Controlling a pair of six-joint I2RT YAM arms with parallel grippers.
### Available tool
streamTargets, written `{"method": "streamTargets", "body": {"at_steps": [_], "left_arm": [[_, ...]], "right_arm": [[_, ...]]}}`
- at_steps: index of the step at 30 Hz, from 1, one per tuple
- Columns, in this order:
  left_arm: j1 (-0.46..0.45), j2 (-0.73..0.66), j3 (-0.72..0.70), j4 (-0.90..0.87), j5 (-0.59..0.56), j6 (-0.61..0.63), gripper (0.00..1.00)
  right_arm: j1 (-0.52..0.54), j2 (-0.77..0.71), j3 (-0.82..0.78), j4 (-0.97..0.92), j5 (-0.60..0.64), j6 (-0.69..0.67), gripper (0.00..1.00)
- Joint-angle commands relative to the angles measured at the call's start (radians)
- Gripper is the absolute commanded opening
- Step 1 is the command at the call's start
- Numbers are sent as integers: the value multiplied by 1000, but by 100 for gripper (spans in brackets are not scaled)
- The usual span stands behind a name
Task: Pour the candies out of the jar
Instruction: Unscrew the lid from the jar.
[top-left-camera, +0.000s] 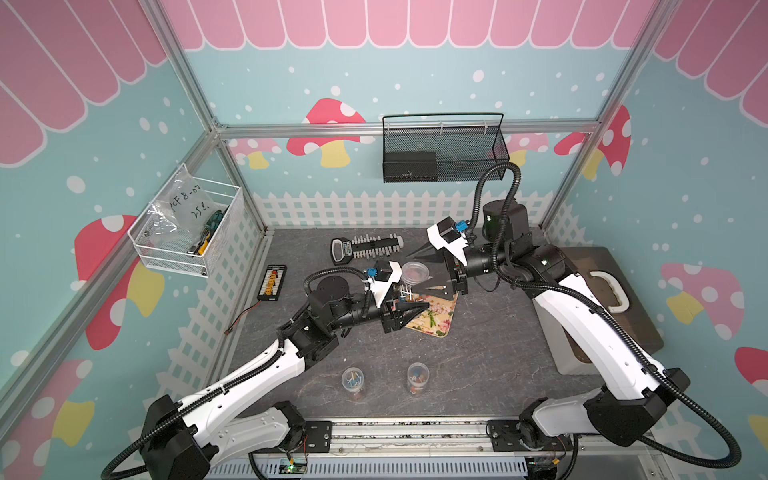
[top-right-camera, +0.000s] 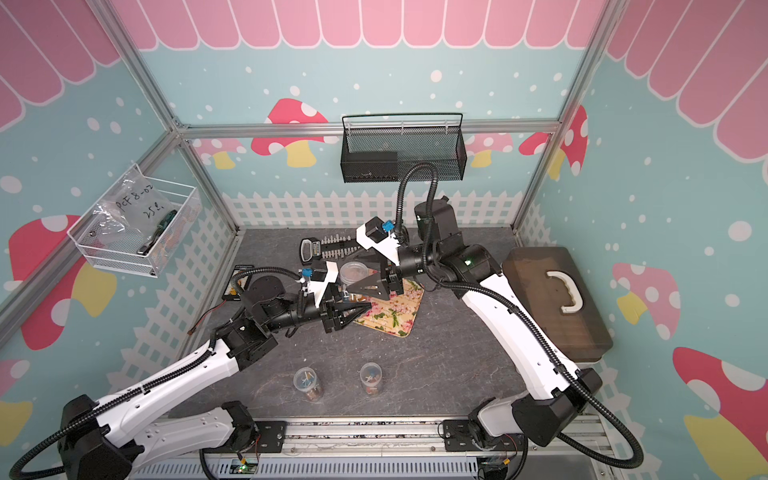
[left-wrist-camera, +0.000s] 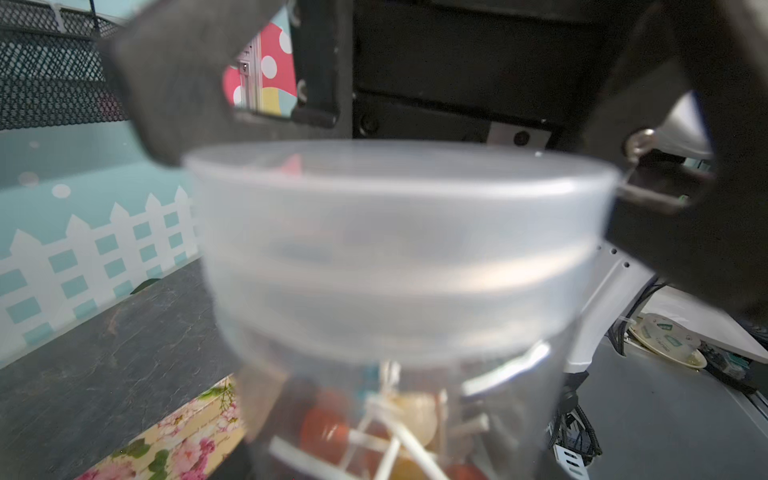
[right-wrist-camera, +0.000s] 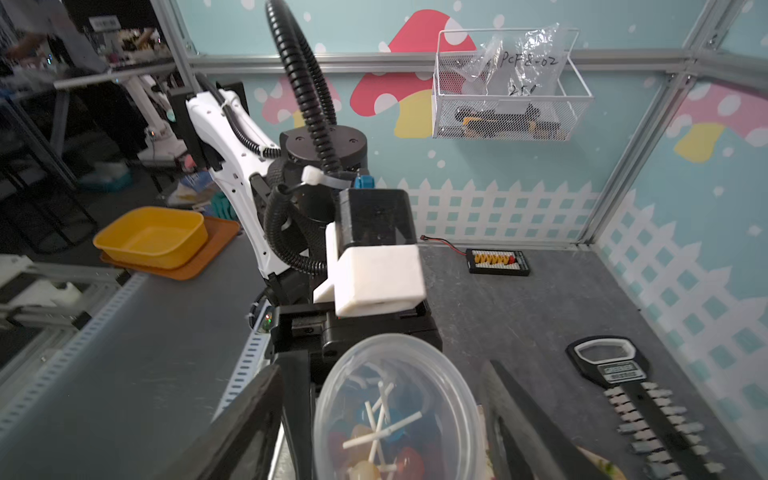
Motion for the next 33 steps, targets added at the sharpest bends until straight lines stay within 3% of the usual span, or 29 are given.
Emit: {"method": "streamTargets", "body": {"at_steps": [1,4,9,17,26,33], "left_arm": [[4,-22,-13,-11,-13,-21,39],[5,-24,-17,-12,-26,-11,39],[5,-29,-14,-33,-41,8,40],[5,-23,-12,-34,-48,13,39],[5,-22,-17,-38,-46,7,40],[5,-22,-19,-30,-42,-1,40]], "right_arm": [[0,-65,-19,63,45,38,78],[2,-117,-101,200,87,230,79],[10,-186,-186,257,331,492,74],[106,-175,-136,72,536,491,73],[139,-142,-124,76,531,494,71],[147,-107,-103,97,480,489,56]]}}
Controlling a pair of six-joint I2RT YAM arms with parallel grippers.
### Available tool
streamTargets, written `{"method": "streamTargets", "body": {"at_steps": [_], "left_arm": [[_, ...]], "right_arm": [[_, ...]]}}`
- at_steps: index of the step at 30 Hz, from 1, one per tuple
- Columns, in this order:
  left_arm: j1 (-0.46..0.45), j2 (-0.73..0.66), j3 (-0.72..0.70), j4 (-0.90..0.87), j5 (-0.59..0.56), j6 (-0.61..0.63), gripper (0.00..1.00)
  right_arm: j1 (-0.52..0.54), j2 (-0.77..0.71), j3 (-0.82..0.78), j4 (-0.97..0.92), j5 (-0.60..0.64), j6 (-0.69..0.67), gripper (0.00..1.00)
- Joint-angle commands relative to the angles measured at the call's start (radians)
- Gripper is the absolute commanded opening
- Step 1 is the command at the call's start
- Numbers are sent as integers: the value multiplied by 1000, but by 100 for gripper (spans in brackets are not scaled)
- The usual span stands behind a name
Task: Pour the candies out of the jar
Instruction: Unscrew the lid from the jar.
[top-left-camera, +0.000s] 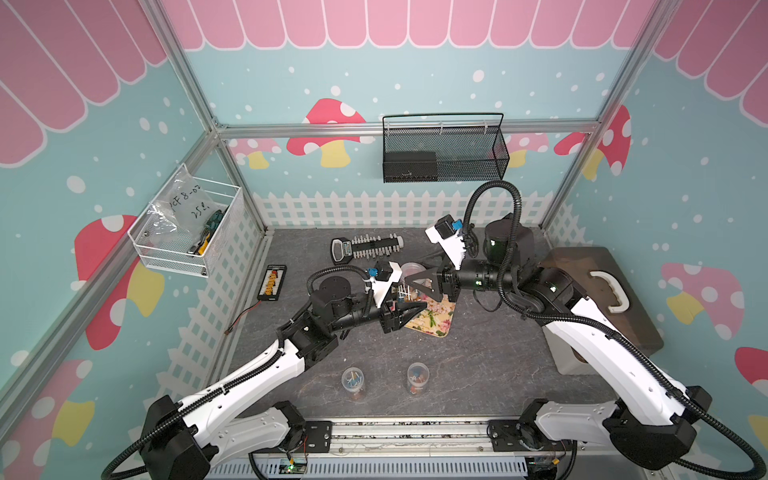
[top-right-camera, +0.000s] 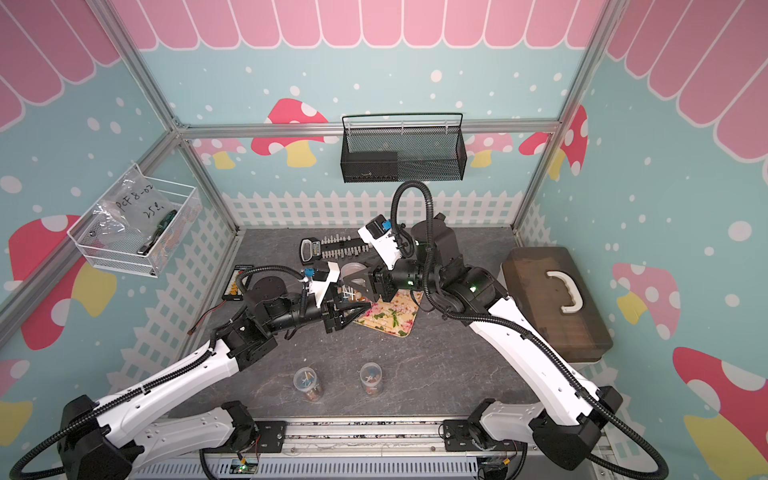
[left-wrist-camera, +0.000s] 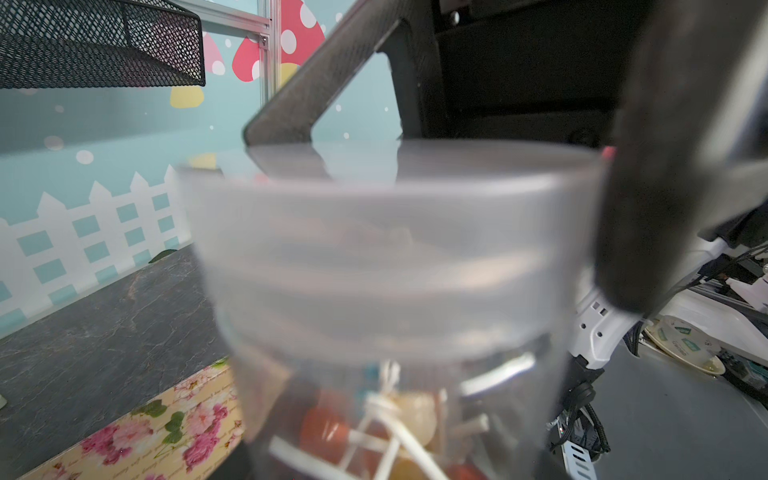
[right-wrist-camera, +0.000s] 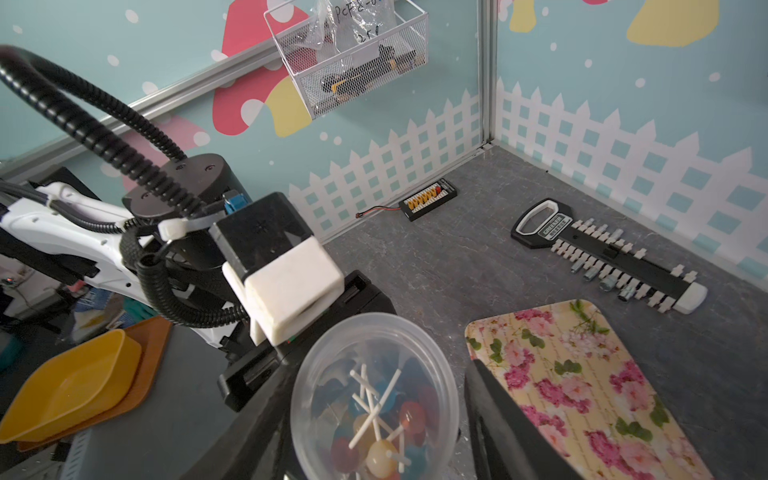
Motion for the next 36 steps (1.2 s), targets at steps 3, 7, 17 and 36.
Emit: {"method": "streamTargets", "body": {"at_steps": [3,7,17,36], "left_arm": [[3,-22,-12,8,-2,-3,40],[2,-25,-13,6,-3,0,40],[3,-28,-3,2,33,-15,40],[2,-33,-13,15,24,-20,40]], "right_arm": [[8,20,34,12,-33,-9,45],[8,24,35,3,-48,-30,37],[-86,44,146,-130,-509,-513,36],[-112,28,181,-134,-361,-355,80]]}}
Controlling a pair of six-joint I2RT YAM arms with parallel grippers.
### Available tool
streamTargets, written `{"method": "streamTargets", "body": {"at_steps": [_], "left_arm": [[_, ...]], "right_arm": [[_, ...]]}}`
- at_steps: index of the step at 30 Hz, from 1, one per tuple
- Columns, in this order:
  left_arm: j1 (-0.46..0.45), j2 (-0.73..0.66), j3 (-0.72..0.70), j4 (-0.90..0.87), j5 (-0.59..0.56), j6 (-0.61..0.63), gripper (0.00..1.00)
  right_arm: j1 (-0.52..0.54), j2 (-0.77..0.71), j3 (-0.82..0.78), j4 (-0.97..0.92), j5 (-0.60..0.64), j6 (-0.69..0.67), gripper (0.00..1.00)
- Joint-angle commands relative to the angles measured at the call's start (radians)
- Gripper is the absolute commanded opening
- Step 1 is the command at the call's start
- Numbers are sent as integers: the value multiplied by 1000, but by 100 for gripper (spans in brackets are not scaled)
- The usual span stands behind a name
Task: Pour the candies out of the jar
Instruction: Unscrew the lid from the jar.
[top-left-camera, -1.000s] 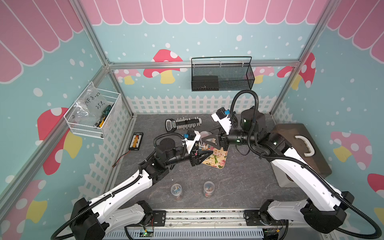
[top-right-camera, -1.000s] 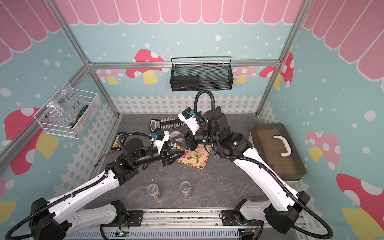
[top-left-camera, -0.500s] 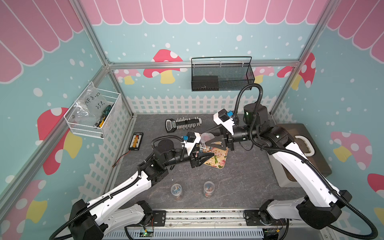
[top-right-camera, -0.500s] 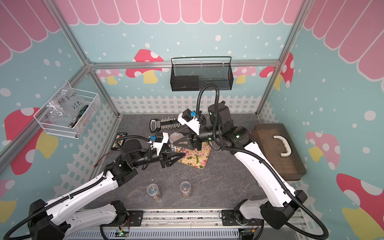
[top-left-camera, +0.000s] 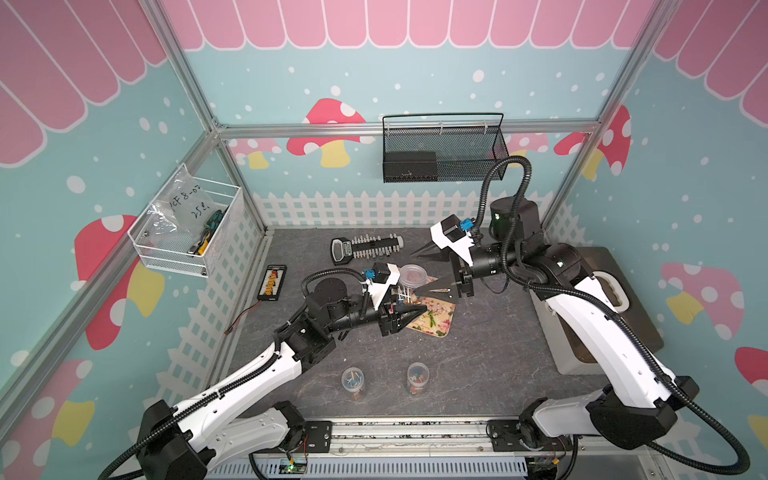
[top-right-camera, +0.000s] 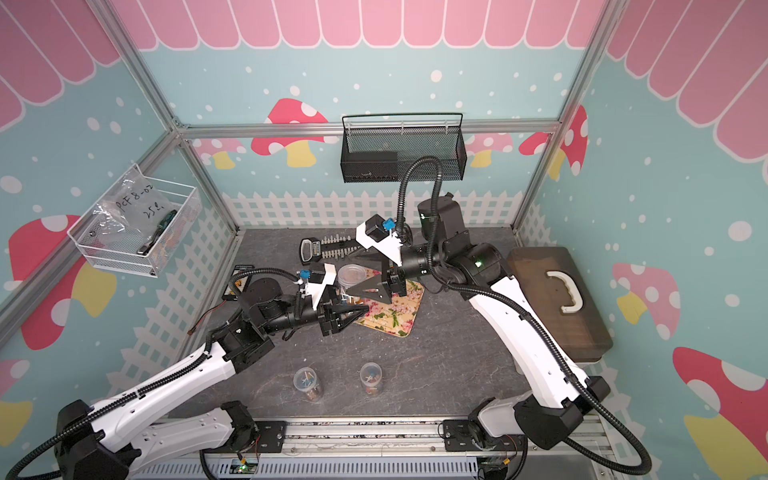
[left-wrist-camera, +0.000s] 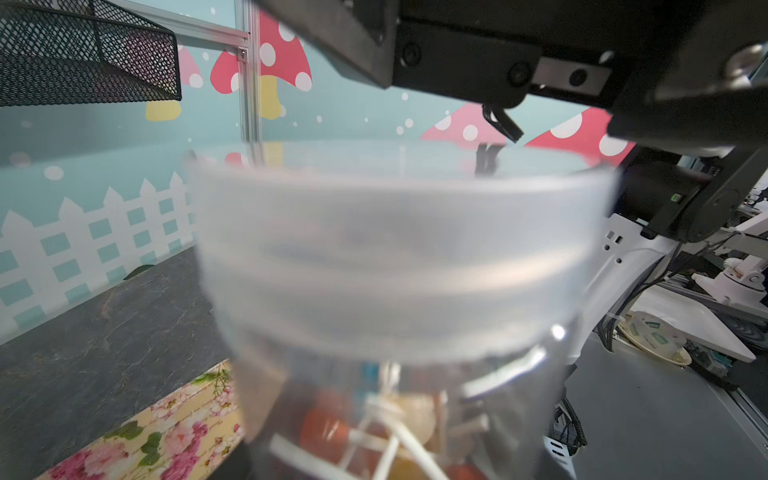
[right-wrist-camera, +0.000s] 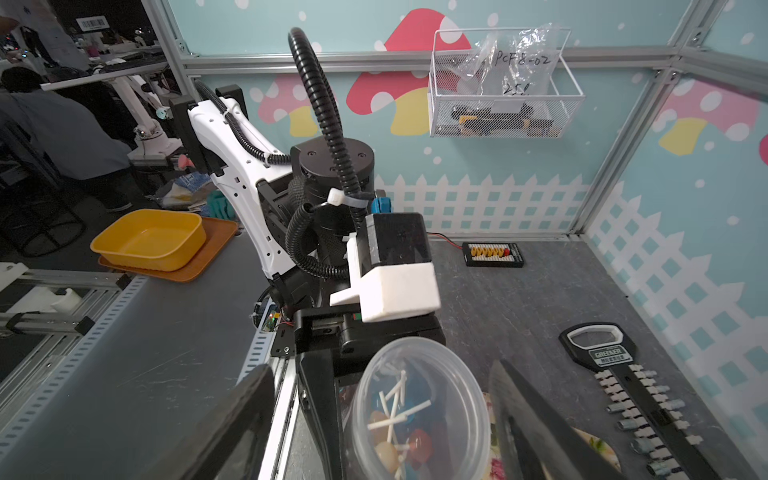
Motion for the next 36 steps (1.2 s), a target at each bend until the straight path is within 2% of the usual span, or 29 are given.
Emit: {"method": "streamTargets", "body": {"at_steps": [1,5,10,13,19,24,31,36], "left_arm": [[6,-4,-8,2,-19,-1,40],[6,-1,-8,3,-26,7,40],[6,-2,-5,-12,-28,18,40],[6,0,-3,-15,-27,19,40],[6,-7,-10,-10,-27,9,40],[6,-18,-22,-7,-34,8,40],[6,-22,-25,-7,-33,10,40],[6,-23,-22,-7,-24,10,40]], "right_arm": [[1,-75,-52,90,104,162,80],[20,-112,-115,143,270,359,78],[99,-114,-122,96,433,411,78],[125,-91,-114,68,464,419,78],[143,-63,-108,74,473,432,74],[149,-35,-91,75,450,430,65],[154,-25,-83,89,404,401,34],[149,-16,-45,42,333,263,31]]}}
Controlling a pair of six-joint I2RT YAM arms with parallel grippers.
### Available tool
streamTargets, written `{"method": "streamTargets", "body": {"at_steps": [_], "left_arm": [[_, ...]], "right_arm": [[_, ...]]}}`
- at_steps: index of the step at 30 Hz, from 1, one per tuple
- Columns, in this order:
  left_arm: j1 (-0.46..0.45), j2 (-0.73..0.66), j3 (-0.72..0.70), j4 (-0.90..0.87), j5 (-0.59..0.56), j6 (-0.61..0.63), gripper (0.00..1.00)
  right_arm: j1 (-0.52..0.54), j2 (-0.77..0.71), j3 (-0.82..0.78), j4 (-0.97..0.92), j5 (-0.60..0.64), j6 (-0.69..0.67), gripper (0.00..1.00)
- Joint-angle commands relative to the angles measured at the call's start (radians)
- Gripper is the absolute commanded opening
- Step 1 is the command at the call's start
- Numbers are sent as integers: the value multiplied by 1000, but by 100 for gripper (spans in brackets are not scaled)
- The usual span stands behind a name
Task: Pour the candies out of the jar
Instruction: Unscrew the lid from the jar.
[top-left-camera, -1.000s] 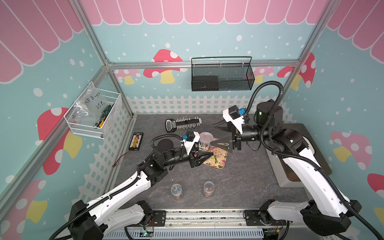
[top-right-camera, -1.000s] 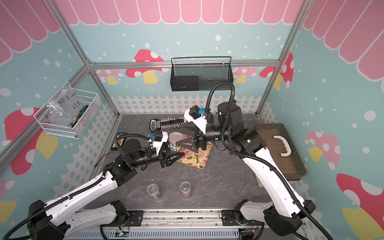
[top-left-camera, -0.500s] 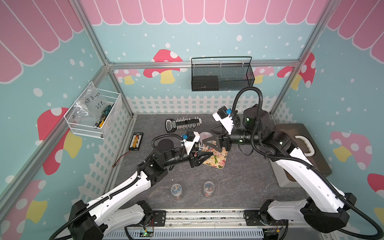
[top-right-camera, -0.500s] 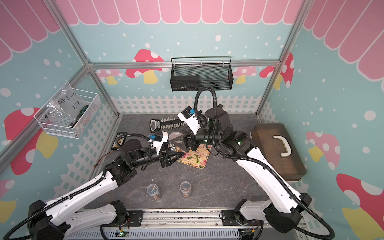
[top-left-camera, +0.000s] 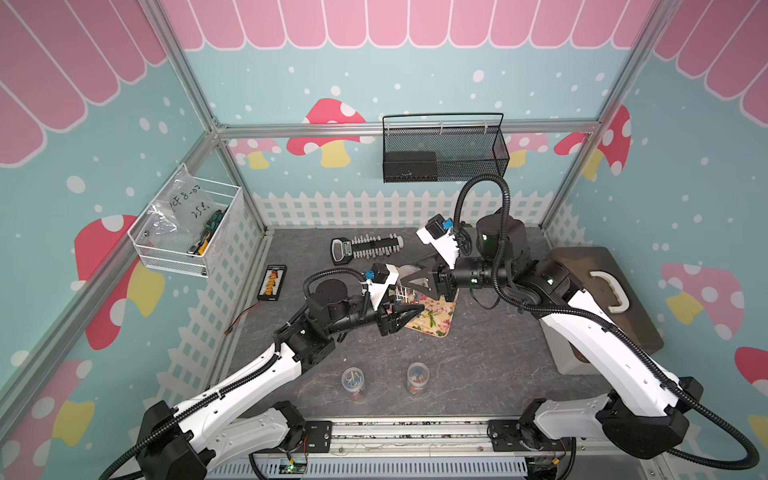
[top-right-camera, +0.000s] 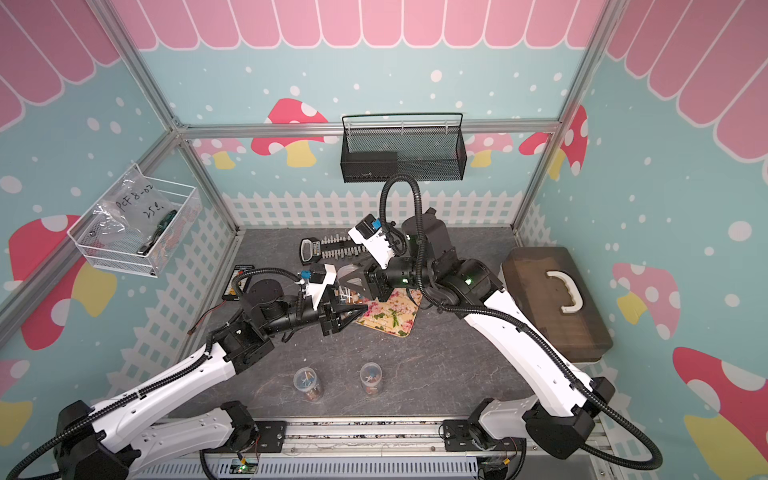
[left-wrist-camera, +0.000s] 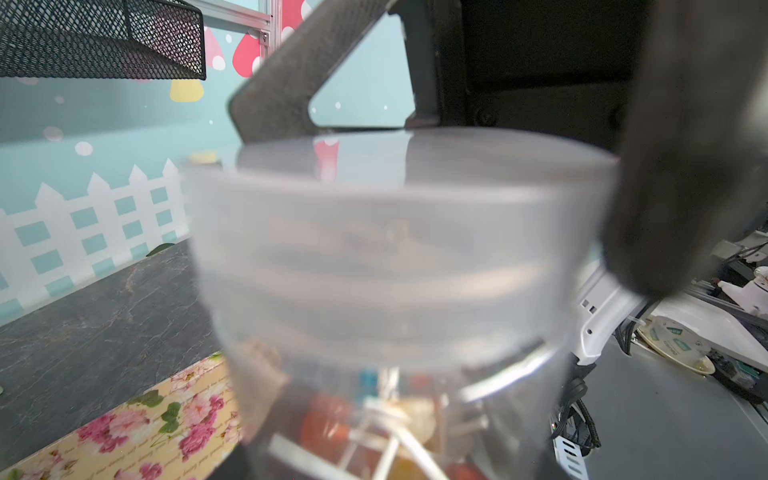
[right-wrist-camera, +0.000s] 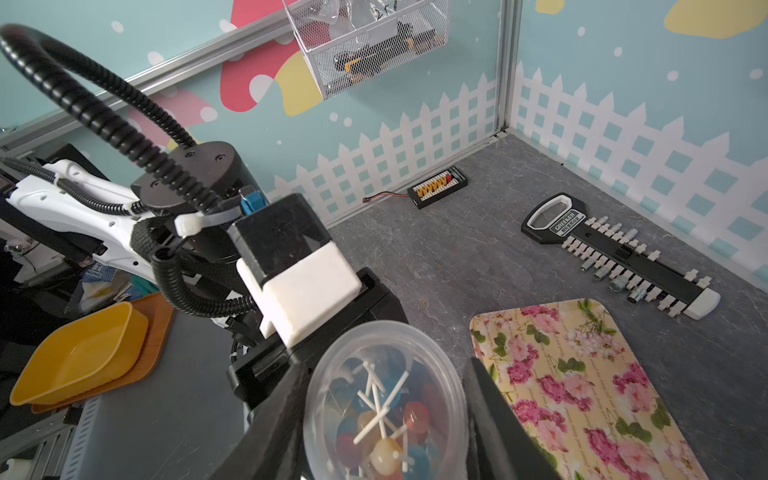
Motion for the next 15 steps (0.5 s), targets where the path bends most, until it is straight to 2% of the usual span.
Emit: {"method": "streamTargets", "body": {"at_steps": [1,5,8,15], "left_arm": [[0,-16,0,10,15,10,40],[0,-18,6,7,28,8,40],[0,-19,11,-2,43,7,40],[0,-36,-6,12,41,-7,40]], "right_arm": [[0,13,64,-49,-123,-164,31],[-32,-7,74,-62,-385,-444,32],[-77,11,107,-66,-491,-515,31],[-96,79,170,-127,-503,-538,34]]}}
